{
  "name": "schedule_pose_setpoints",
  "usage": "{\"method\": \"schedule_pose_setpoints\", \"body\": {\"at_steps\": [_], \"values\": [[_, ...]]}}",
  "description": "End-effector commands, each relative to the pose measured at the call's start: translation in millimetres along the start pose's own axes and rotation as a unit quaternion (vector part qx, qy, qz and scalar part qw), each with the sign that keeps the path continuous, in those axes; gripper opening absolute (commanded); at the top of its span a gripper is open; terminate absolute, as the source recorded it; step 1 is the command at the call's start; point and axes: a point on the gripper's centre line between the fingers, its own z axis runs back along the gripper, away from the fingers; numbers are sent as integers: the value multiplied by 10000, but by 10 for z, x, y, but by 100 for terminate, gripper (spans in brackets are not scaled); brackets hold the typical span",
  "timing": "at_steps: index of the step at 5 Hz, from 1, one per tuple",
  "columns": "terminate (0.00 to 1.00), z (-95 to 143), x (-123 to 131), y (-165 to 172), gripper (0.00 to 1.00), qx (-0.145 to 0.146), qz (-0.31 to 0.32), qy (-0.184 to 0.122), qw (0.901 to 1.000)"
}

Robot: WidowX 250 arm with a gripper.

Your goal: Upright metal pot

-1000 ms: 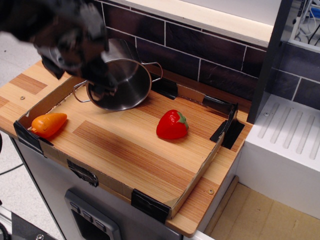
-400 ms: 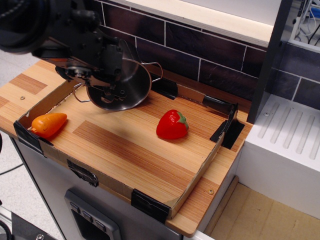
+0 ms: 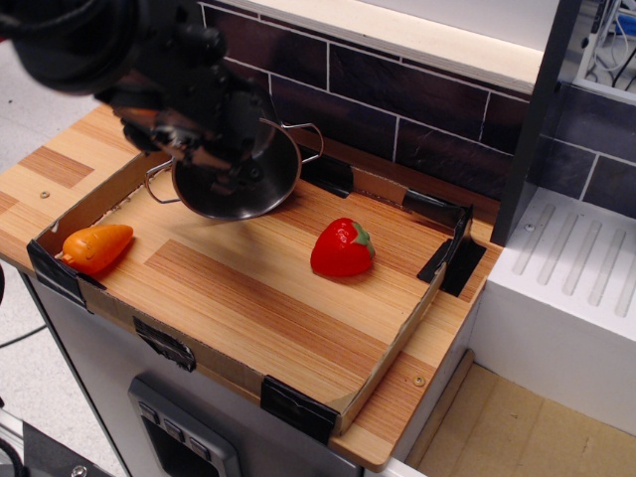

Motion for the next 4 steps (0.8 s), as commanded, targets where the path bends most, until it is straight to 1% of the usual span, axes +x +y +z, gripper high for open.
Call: {"method": "schedule_pose_setpoints", "body": {"at_steps": [1,2,3,4], "values": [[0,-88,234,87,100,23,278,2,9996],[0,-101,194,93,0,57,241,15,9997],[0,-111,176,112,0,88,329,16,9994],[0,-109,168,178,0,108,643,170,9977]]}}
